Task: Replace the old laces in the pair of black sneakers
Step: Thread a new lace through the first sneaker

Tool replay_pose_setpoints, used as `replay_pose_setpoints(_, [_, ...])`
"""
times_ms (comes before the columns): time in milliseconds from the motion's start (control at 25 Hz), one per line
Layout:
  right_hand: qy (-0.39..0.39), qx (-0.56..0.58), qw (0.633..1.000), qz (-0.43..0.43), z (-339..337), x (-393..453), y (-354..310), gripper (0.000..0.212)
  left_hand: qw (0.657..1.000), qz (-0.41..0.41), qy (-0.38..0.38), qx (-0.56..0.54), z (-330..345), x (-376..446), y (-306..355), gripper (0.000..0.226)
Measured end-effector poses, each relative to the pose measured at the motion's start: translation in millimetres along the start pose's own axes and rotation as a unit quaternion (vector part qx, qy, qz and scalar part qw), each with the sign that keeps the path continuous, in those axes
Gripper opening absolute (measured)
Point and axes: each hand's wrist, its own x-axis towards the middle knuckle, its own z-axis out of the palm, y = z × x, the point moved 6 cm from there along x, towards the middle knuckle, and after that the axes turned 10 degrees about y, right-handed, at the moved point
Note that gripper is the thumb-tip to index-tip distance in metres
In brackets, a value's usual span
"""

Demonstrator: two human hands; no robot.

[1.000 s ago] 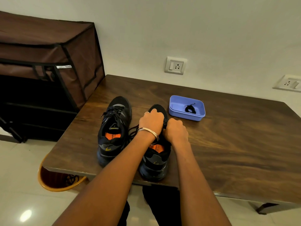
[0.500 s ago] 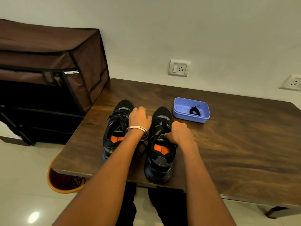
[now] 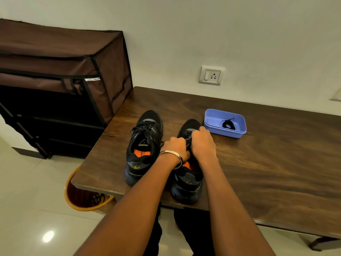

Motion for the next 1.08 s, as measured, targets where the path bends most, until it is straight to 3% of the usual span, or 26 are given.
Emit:
replay_pose_setpoints(240, [0.062, 0.033, 0.996, 0.056, -0.9, -1.6, 1.8, 0.020, 1.000, -0.001, 0.007, -0.003, 4.3, -1.6, 3.7, 0.032])
replay_pose_setpoints(320, [0.086, 0.123, 0.978, 0.142, 0.1, -2.7, 12.3, 0.017, 1.000, -0.003, 0.002, 0.000, 6.3, -1.9, 3.7, 0.031])
replay_pose_setpoints(400, [0.094, 0.280, 0.896, 0.331, 4.2, -7.3, 33.6, 0.020, 1.000, -0.003, -0.002, 0.013, 8.1, -1.8, 3.6, 0.029])
replay_pose_setpoints(440, [0.096, 0.341, 0.844, 0.403, 6.4, -11.1, 41.7, 0.021, 1.000, -0.002, 0.000, 0.020, 8.0, -1.7, 3.1, 0.029])
replay_pose_setpoints(480, [0.094, 0.372, 0.815, 0.435, 7.1, -12.8, 45.5, 0.020, 1.000, -0.003, -0.001, 0.022, 8.2, -1.9, 2.7, 0.028])
replay_pose_setpoints(520, [0.083, 0.378, 0.816, 0.429, 5.7, -11.3, 44.1, 0.018, 1.000, -0.002, -0.001, 0.021, 8.1, -2.1, 2.5, 0.028])
replay_pose_setpoints(560, [0.067, 0.364, 0.845, 0.387, 2.1, -7.2, 37.8, 0.019, 1.000, -0.002, -0.003, 0.018, 8.3, -1.7, 2.3, 0.028])
replay_pose_setpoints(600, [0.043, 0.312, 0.896, 0.314, -1.5, -1.6, 28.5, 0.026, 1.000, -0.001, -0.005, 0.014, 8.3, -1.7, 2.2, 0.027])
replay_pose_setpoints(680, [-0.002, 0.130, 0.978, 0.162, -7.2, 2.4, 7.3, 0.023, 1.000, 0.004, -0.007, 0.007, 8.4, -1.8, 2.3, 0.027])
replay_pose_setpoints(720, [-0.003, 0.054, 0.992, 0.113, -8.2, 2.5, -0.1, 0.014, 1.000, 0.005, -0.008, 0.006, 7.9, -2.0, 2.1, 0.027])
replay_pose_setpoints(800, [-0.001, -0.019, 0.998, 0.068, -8.6, 2.3, -4.9, 0.009, 1.000, 0.004, -0.007, 0.010, 6.6, -2.9, 2.1, 0.028])
replay_pose_setpoints(920, [-0.012, -0.037, 0.997, 0.065, -4.1, 3.0, 0.3, 0.008, 1.000, 0.009, -0.005, 0.028, 4.9, -3.1, 2.4, 0.028])
replay_pose_setpoints(1000, [-0.004, 0.046, 0.991, 0.127, -5.2, 6.4, 8.2, 0.008, 0.999, 0.009, -0.004, 0.036, 5.6, -3.7, 3.3, 0.028])
replay_pose_setpoints(1040, [0.006, 0.141, 0.971, 0.194, -7.2, 8.2, 15.8, 0.016, 0.999, 0.009, -0.001, 0.039, 6.3, -3.9, 3.9, 0.028])
replay_pose_setpoints(1080, [0.027, 0.257, 0.926, 0.274, -8.8, 9.6, 26.6, 0.020, 0.999, 0.012, 0.003, 0.043, 6.8, -3.7, 4.5, 0.029])
